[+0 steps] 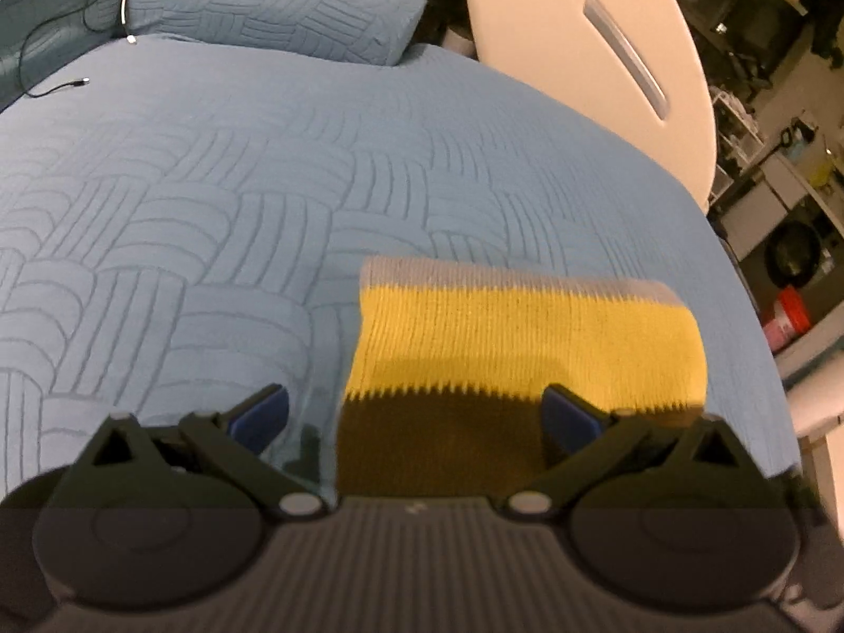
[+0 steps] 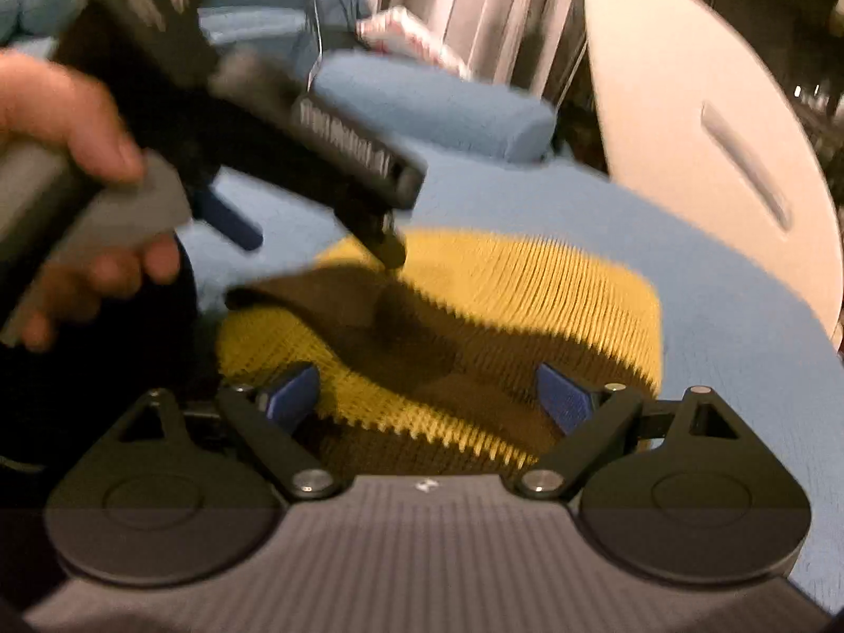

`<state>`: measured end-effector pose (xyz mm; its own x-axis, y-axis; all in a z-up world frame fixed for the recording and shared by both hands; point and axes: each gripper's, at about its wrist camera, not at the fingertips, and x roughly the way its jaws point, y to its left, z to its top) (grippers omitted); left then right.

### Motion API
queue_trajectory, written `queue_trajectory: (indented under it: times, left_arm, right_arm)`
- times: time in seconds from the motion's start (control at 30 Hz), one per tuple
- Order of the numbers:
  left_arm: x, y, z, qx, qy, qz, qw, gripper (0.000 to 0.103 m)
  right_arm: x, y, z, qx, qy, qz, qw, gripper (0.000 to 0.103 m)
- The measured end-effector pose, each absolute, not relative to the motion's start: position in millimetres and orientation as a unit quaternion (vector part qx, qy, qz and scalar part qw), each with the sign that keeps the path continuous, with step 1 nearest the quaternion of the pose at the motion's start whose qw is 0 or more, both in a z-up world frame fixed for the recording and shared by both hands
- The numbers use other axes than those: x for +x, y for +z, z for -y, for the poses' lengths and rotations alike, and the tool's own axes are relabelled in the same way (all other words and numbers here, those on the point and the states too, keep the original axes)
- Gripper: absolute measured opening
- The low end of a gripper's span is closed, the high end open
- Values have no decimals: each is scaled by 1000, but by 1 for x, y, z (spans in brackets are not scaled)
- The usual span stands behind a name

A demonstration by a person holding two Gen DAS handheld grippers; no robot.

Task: Fold clothes

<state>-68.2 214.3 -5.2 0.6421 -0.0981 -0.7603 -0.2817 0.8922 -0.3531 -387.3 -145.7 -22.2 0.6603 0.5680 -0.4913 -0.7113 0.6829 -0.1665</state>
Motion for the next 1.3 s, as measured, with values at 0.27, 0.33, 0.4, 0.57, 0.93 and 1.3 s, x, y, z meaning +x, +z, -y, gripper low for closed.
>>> queue_trajectory:
  times: [0.27, 0.33, 0.4, 0.57, 0.93, 1.3]
  left_arm:
    - [-77, 11, -193, -179, 14, -394, 901, 103]
    - [-74, 12, -184, -170, -10, -398, 901, 103]
    - [-71, 14, -175, -154, -25, -398, 904, 103]
    - [-61, 17, -149, -126, -54, -374, 917, 103]
    - [-64, -30, -133, -107, -67, -407, 905, 103]
    - [-70, -20, -126, -91, -66, -441, 890, 103]
  right_arm:
    - [-405, -32, 132, -222, 400, -260, 851, 93]
    - [-406, -15, 145, -191, 413, -249, 855, 93]
    - [-405, 0, 166, -160, 403, -238, 869, 93]
    - [-377, 23, 220, -87, 329, -233, 911, 93]
    - [-324, -11, 356, 178, 182, -326, 911, 92]
    - [-322, -35, 382, 261, 177, -342, 885, 92]
